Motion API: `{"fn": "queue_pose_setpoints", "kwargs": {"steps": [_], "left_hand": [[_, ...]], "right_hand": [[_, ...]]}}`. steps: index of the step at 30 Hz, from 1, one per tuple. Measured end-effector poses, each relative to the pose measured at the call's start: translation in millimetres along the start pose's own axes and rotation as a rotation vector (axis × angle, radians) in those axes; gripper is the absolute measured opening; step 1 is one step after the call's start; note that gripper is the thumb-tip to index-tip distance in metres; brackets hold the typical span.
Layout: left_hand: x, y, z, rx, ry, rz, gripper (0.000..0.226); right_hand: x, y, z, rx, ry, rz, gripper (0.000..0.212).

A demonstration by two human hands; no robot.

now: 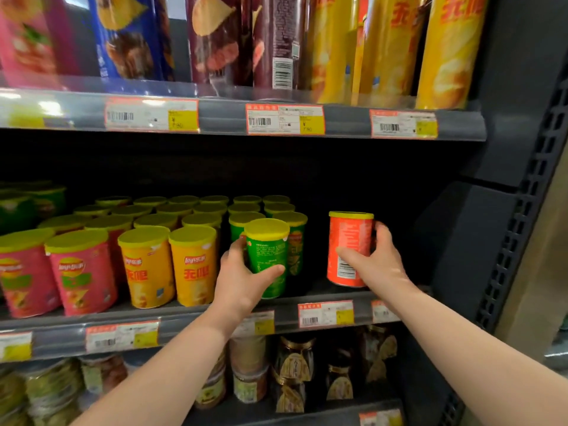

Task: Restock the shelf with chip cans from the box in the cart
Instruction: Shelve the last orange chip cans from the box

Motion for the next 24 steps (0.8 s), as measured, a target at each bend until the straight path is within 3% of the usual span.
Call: {"fn": "queue_pose_setpoints", "kwargs": {"steps": [10, 24], "left_hand": [[-6, -8, 10, 0.098, -0.128, -0.064, 0.081], [-13, -6, 8, 0.091, -0.281, -0.049, 0.075]], "right_hand": [[29, -61, 23, -0.073, 0.032, 0.028, 0.078], [48, -114, 45, -0.194, 0.007, 0.019, 0.066]]}}
Point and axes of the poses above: each hand's wrist, its own y-axis away from the middle knuckle, its own z-axis out of the palm, x = y × z, the point moved 5 cm from there along -y, towards the middle knuckle, and after that the axes turned 7 degrees about -x, right-handed, at the moved point
